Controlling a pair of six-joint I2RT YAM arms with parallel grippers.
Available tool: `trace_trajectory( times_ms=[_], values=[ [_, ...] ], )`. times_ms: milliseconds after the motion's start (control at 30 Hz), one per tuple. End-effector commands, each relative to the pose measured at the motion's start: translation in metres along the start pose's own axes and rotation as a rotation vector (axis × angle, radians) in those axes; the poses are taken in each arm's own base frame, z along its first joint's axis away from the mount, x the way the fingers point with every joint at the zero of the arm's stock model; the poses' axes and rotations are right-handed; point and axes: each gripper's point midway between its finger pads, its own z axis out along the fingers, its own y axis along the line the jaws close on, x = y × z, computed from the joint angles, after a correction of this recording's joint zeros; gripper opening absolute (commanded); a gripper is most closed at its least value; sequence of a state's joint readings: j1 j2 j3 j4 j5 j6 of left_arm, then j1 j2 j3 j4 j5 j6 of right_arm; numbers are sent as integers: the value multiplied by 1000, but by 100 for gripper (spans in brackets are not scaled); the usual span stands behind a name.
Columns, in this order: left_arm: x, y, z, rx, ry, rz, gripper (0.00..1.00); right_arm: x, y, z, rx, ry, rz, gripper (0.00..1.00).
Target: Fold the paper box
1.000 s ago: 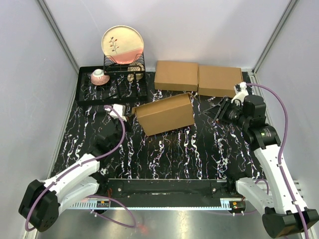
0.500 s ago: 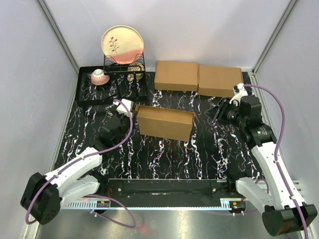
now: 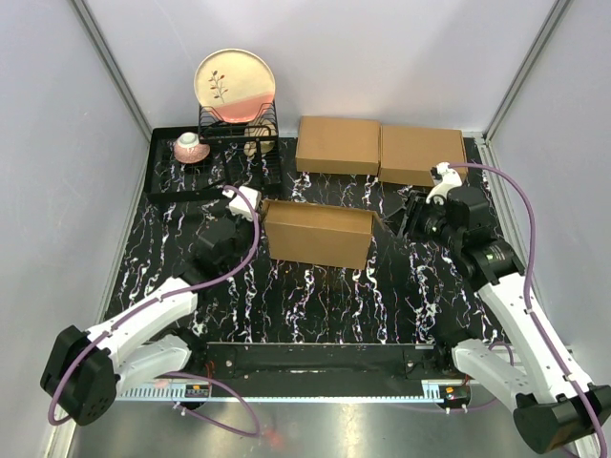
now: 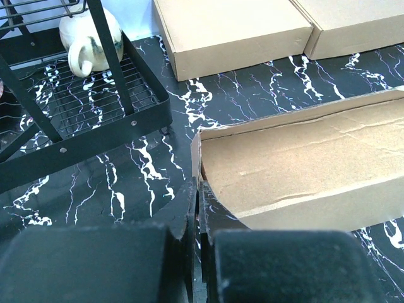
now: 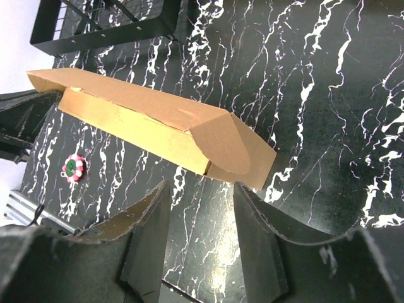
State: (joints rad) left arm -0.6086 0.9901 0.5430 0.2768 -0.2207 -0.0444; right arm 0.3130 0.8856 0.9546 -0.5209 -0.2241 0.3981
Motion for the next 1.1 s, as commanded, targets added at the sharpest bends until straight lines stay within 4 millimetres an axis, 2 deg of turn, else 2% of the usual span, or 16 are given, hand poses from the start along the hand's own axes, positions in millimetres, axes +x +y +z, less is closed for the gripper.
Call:
trace_trajectory(
  times_ms=[0,133,267,533,667,800,933,1067],
  values=[
    [-10,-3,0,-1,-17,8,0,-1,-3,10,35,-1,-48,51],
    [-11,-4,-2,0,-17,15,0,12,-6,25,63,60,-74,50],
    [-12,-3,-5,4,-22,26,0,19,-8,30,86,66,-90,50],
    [-9,-4,-8,13,-23,28,0,9,-31,35,214,15,-125,48],
    [-9,-5,-7,19,-24,26,0,11,-37,43,236,31,-146,47],
    [-9,-8,-7,30,-25,26,0,8,-35,48,226,21,-148,42],
    [-9,-9,-7,37,-25,26,0,7,-33,52,214,18,-154,34],
    [-8,-10,-6,42,-25,31,0,2,-32,54,212,7,-163,32]
  ],
)
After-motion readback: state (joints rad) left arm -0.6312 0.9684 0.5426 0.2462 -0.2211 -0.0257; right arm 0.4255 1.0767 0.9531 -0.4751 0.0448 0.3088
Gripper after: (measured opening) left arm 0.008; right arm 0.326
